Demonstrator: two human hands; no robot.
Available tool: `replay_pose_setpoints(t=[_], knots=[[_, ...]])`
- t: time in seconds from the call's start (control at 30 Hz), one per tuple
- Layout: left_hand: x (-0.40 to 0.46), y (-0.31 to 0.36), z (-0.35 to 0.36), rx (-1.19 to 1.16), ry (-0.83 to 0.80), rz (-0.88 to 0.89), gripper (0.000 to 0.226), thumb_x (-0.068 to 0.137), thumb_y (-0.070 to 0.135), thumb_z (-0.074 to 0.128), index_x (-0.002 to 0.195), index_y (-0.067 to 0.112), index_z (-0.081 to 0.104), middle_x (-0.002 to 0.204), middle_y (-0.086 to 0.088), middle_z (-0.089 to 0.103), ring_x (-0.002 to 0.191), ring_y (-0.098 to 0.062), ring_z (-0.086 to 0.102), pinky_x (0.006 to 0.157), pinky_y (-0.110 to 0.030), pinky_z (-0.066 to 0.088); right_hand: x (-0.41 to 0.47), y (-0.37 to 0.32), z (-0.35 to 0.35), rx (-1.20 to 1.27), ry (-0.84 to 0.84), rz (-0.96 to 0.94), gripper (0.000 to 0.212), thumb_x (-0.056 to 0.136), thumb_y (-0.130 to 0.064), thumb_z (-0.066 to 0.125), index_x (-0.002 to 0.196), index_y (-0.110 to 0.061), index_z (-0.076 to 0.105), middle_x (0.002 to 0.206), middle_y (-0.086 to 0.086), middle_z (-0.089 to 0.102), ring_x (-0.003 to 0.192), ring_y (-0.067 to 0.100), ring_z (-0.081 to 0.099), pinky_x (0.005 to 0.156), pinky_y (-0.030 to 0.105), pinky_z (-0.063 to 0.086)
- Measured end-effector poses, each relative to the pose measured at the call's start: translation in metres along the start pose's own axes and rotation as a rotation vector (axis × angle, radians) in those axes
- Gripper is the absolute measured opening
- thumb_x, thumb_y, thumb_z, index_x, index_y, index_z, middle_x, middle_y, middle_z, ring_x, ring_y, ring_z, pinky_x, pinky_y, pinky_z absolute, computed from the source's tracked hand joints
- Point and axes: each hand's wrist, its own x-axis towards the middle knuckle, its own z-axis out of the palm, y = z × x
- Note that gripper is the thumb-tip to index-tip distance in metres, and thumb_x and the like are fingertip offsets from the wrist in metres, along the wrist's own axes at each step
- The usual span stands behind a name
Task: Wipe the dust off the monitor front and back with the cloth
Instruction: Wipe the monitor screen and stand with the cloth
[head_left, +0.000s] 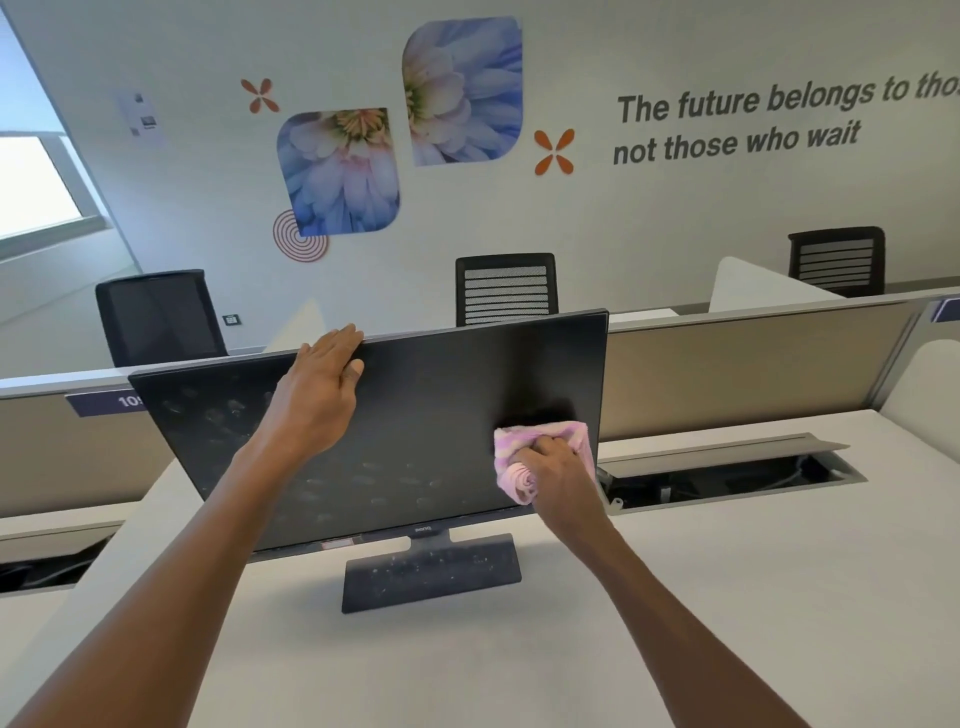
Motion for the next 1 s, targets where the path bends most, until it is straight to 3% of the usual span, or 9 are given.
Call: replay_pose_setpoints(t=[0.17,0.3,0.43,0.57,0.67,0.83,1.0], knots=[[0.002,-0.001,0.004,0.005,0.015,0.011,0.046,0.105,0.021,0.040,0.150,0.016,0.038,0.158,-0.002,0.034,0.147,-0.023,0.025,0.122,-0.041,0.018,0.024,0.010,-0.022,-0.020,0.123,0.015,0.036,0.068,-0.017,0.086,0.101,-0.010,0.072,0.096,0.008,0.069,0.085,0.023,0.063,0.073,0.033,0.055],[0.003,-0.003,0.005,0.006,0.027,0.016,0.046,0.104,0.020,0.041,0.150,0.017,0.039,0.157,-0.001,0.035,0.146,-0.022,0.027,0.121,-0.042,0.020,0.017,0.008,-0.015,0.015,0.053,-0.008,0.039,0.068,-0.018,0.086,0.104,-0.012,0.071,0.101,0.007,0.069,0.089,0.022,0.062,0.078,0.031,0.053],[0.001,-0.002,0.004,0.004,0.027,0.018,0.046,0.104,0.021,0.041,0.150,0.017,0.038,0.157,-0.001,0.035,0.147,-0.021,0.026,0.122,-0.039,0.017,0.001,0.037,-0.018,-0.020,0.070,0.035,0.020,0.073,-0.013,0.073,0.092,-0.013,0.070,0.090,0.005,0.066,0.084,0.024,0.061,0.078,0.024,0.035],[0.003,-0.004,0.006,0.011,0.032,0.031,0.046,0.104,0.021,0.041,0.150,0.017,0.039,0.157,-0.002,0.035,0.147,-0.020,0.026,0.122,-0.037,0.014,0.018,0.044,-0.038,-0.007,0.145,0.057,0.024,0.069,-0.008,0.077,0.092,-0.007,0.069,0.088,0.009,0.064,0.079,0.023,0.058,0.071,0.028,0.045],[0.002,-0.002,0.006,0.006,0.041,0.023,0.046,0.104,0.021,0.040,0.150,0.017,0.039,0.157,-0.002,0.034,0.147,-0.021,0.025,0.122,-0.037,0.013,0.020,0.034,-0.032,0.014,0.106,0.013,0.029,0.069,-0.011,0.080,0.096,-0.009,0.071,0.092,0.008,0.066,0.083,0.022,0.058,0.075,0.030,0.048],[0.002,-0.006,0.007,0.016,0.035,0.038,0.046,0.104,0.021,0.041,0.150,0.018,0.039,0.157,-0.001,0.035,0.147,-0.019,0.025,0.122,-0.036,0.013,-0.001,0.059,-0.017,-0.024,0.066,0.061,0.011,0.073,-0.016,0.066,0.083,-0.018,0.069,0.084,-0.001,0.065,0.082,0.021,0.060,0.079,0.021,0.022],[0.005,-0.008,0.009,0.012,0.038,0.037,0.046,0.104,0.021,0.041,0.150,0.018,0.040,0.157,0.000,0.034,0.148,-0.018,0.025,0.122,-0.036,0.012,0.011,0.055,-0.032,0.035,0.119,0.051,0.020,0.070,-0.006,0.073,0.089,-0.006,0.070,0.087,0.010,0.064,0.079,0.024,0.057,0.073,0.027,0.039]])
